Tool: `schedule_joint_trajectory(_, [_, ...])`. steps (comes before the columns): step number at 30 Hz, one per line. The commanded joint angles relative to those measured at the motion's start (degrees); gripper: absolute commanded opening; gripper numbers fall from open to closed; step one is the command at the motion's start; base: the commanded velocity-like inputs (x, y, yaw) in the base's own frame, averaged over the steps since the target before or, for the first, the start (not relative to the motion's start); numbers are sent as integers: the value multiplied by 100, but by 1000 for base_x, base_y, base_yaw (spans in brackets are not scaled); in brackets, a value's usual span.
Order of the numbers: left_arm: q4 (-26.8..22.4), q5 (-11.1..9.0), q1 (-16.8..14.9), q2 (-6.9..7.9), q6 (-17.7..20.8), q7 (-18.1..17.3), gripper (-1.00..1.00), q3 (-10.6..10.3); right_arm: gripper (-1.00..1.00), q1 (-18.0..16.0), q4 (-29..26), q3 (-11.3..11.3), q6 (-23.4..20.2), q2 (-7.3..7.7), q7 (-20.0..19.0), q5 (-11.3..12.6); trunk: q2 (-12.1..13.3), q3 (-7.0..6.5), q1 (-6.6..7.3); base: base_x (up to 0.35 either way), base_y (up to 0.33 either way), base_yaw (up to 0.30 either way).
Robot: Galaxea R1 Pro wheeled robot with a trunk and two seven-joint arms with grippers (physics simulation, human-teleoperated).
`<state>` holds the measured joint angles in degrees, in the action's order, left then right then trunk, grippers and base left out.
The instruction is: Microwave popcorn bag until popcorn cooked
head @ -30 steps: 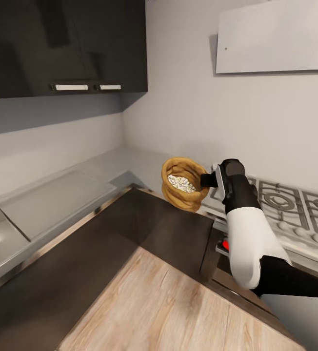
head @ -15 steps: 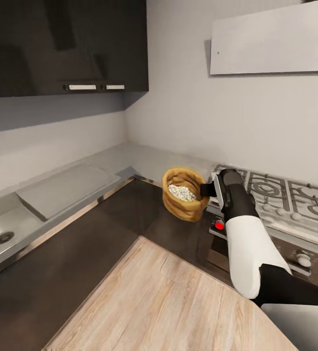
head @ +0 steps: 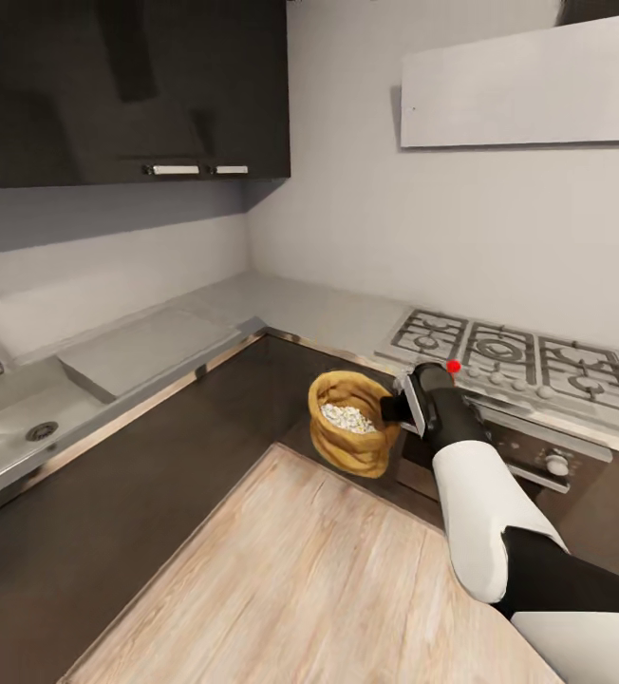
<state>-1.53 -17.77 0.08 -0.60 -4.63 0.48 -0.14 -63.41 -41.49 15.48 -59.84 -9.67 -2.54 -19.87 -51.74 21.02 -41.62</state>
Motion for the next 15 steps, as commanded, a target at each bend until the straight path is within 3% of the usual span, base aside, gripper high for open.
schedule_joint_trajectory(1, [-5,-25,1,-1,-11,5,100,-4,-100,-5,43,31,-16,1,-27,-26,-5,6,3,-311,0,0])
schedule_joint_trajectory(3, [-5,-25,3,-1,-11,5,100,-4,-100,-11,206,28,-16,7,-27,-6,-5,6,3,-311,0,0])
schedule_joint_trajectory(7, [-5,-25,4,-1,-11,5,100,2,-100,-76,1054,27,-16,32,-27,8,-5,6,3,-311,0,0])
schedule_joint_trajectory(12, [-5,-25,2,1,-11,5,100,-2,-100,-241,1231,25,-16,56,-27,9,-5,6,3,-223,0,0])
schedule_joint_trajectory(15, [-5,-25,1,7,-11,5,100,-6,-100,-281,1232,25,-16,229,-27,-3,-5,6,3,-22,0,0])
